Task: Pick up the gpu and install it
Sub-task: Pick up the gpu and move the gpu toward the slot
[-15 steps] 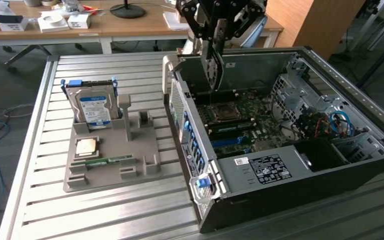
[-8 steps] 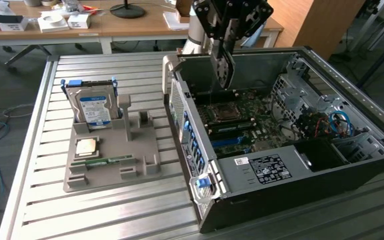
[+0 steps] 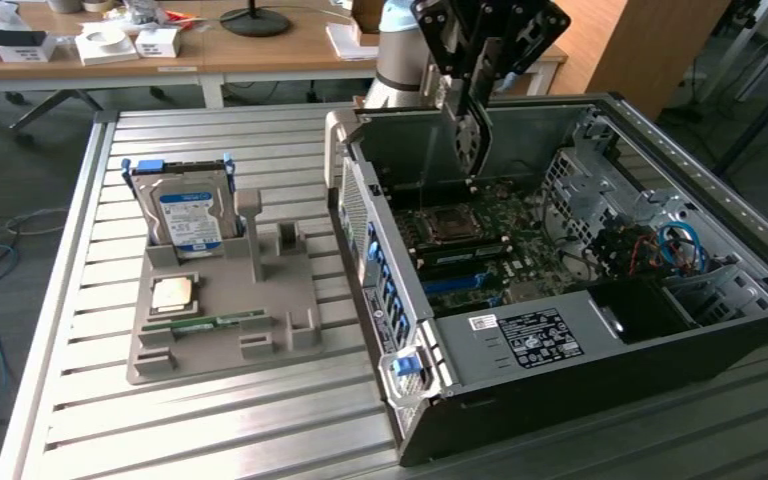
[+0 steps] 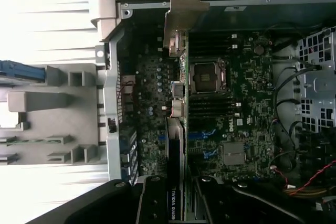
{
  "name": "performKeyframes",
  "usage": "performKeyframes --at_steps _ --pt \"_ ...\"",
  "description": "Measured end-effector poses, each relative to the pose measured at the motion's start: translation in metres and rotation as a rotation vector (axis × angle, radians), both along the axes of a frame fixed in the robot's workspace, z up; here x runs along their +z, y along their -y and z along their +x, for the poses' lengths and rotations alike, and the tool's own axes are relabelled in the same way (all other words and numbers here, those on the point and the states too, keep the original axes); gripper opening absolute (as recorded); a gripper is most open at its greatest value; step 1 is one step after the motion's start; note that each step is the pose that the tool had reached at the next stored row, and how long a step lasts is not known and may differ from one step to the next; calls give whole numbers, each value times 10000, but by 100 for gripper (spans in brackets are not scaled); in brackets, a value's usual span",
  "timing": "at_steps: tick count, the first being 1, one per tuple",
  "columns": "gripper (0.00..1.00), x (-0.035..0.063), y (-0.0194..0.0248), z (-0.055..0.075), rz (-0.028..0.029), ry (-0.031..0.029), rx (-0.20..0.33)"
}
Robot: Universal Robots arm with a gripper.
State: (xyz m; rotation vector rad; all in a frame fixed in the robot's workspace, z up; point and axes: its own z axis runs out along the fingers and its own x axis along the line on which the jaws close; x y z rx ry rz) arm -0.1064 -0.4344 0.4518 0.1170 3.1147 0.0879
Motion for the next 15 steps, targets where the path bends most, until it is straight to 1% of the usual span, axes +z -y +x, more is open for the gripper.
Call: performKeyframes --at_steps 15 --pt "26 0 0 344 1 -1 0"
